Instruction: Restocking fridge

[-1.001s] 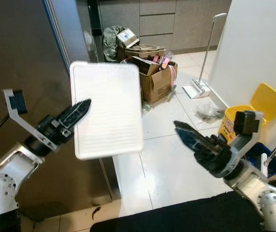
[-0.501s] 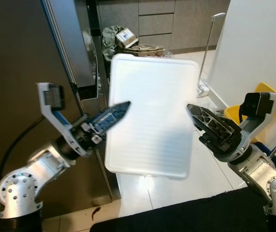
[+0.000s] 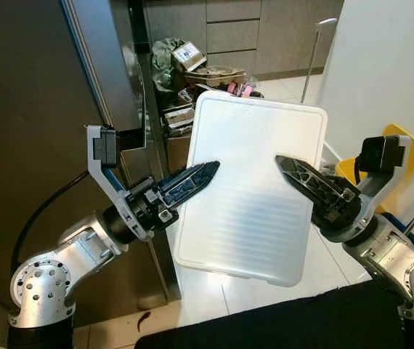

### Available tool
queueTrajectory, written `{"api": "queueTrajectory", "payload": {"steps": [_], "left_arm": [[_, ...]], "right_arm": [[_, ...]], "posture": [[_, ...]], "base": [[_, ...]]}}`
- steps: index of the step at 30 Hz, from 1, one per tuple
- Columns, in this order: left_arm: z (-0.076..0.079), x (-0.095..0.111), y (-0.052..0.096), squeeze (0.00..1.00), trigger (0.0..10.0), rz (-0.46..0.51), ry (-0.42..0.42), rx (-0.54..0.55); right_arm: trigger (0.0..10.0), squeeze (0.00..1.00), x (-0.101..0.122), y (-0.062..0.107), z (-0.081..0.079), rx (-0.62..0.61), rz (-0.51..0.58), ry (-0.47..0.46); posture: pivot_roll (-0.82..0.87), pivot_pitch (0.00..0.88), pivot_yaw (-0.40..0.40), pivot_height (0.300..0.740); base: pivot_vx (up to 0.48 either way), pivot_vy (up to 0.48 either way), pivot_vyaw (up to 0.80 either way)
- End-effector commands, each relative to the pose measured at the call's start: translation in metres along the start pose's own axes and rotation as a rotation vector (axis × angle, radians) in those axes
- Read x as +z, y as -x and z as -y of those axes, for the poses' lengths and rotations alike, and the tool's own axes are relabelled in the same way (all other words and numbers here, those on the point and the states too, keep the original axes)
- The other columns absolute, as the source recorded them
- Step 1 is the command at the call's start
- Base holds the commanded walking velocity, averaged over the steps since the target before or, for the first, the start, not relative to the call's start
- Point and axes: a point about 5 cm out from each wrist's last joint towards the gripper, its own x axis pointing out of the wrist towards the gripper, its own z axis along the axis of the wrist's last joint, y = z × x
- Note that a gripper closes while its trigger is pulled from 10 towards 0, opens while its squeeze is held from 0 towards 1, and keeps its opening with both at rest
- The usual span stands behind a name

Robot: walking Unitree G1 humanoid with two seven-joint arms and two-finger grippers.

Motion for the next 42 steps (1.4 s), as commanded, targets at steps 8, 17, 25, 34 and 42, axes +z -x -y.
{"api": "queueTrajectory", "payload": {"steps": [8,17,25,34,42], "left_arm": [[0.008,-0.005,-0.008,1.0,10.0,-0.015,-0.063,-0.001],[-0.003,-0.004,0.007,0.0,10.0,-0.003,-0.053,0.103],[-0.028,-0.018,0.028,0.0,10.0,-0.02,-0.042,0.288],[-0.067,-0.046,0.017,0.0,10.0,-0.15,-0.38,0.632],[-0.083,-0.061,-0.005,0.0,0.0,-0.159,-0.725,0.779]], "right_arm": [[0.0,0.0,-0.013,0.003,0.005,-0.035,-0.04,-0.05],[10.0,0.0,-0.019,0.016,0.034,-0.288,-0.058,0.096],[10.0,0.0,-0.012,0.08,0.085,-0.707,0.057,0.167],[10.0,0.0,-0.044,0.141,0.114,-1.058,-0.057,0.216],[10.0,0.0,-0.087,0.141,0.123,-1.104,-0.159,0.219]], "posture": [[-0.07,0.054,-0.018,0.74],[-0.07,0.063,-0.011,0.74],[-0.06,0.067,-0.009,0.74],[-0.07,0.069,-0.009,0.74],[-0.08,0.072,-0.002,0.74]], "base": [[0.0,0.0,0.0],[0.0,0.0,0.0],[0.0,0.0,0.0],[0.0,0.0,0.0],[0.0,0.0,0.0]]}}
